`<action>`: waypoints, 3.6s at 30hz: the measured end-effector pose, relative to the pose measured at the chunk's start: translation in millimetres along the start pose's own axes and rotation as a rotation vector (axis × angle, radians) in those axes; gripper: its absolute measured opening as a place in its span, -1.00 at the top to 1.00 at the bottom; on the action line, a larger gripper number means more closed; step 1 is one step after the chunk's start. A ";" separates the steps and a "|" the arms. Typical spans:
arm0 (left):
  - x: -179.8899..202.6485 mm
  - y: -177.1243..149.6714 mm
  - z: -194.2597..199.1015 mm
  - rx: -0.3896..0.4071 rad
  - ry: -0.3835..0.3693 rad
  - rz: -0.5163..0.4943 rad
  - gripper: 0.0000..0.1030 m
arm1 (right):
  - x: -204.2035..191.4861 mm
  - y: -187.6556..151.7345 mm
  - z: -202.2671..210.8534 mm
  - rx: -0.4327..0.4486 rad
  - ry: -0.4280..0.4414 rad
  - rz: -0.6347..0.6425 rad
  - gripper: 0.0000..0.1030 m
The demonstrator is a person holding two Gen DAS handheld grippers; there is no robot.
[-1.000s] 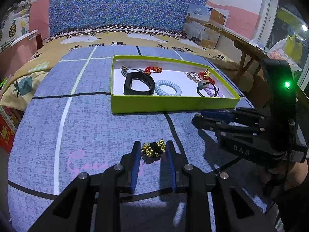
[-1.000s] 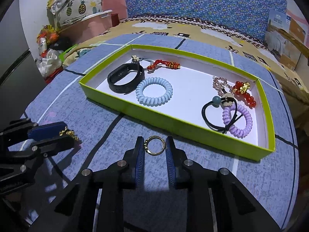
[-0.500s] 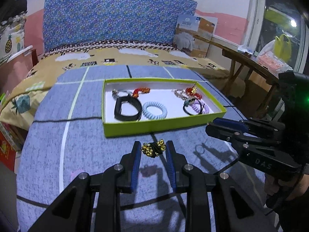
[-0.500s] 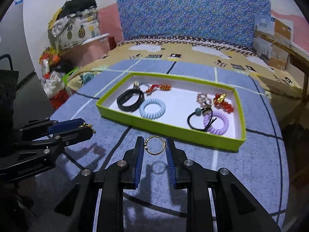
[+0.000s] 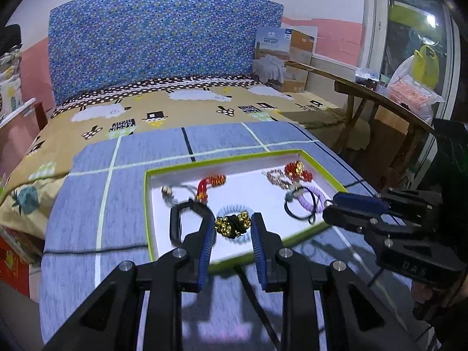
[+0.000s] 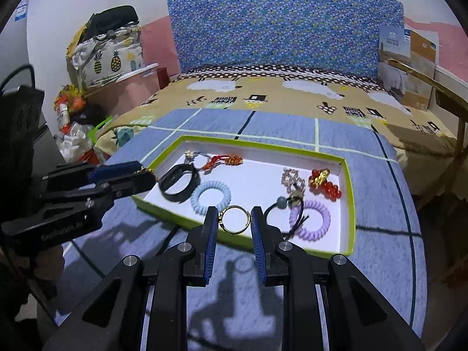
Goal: Organize jewelry
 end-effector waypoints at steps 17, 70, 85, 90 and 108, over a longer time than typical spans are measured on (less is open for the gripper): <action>-13.6 27.9 -87.5 -0.104 -0.063 -0.093 0.48 | 28.3 32.5 -80.5 -0.106 -0.028 0.003 0.55; 2.1 -9.0 11.1 0.013 0.046 0.008 0.43 | 9.7 -7.1 22.0 0.042 -0.071 -0.054 0.33; 33.9 -59.5 79.0 0.063 0.127 0.046 0.43 | -12.9 -79.6 88.3 0.107 -0.097 -0.077 0.33; 44.2 -78.0 92.5 0.069 0.130 0.058 0.43 | -12.9 -96.8 101.8 0.117 -0.107 -0.089 0.32; 54.4 -90.7 100.7 0.074 0.162 0.054 0.43 | -19.5 -106.3 115.2 0.152 -0.135 -0.067 0.32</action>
Point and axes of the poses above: each gripper's, at about its wrist camera, not at the fingertips, and z roughly against the way its jaws point, x to its right, y to its top, the point moved 2 cm from there along -z, roughly the way its jaws point, and after that the axes turned 12 degrees about -z, right-handed, at the moved point
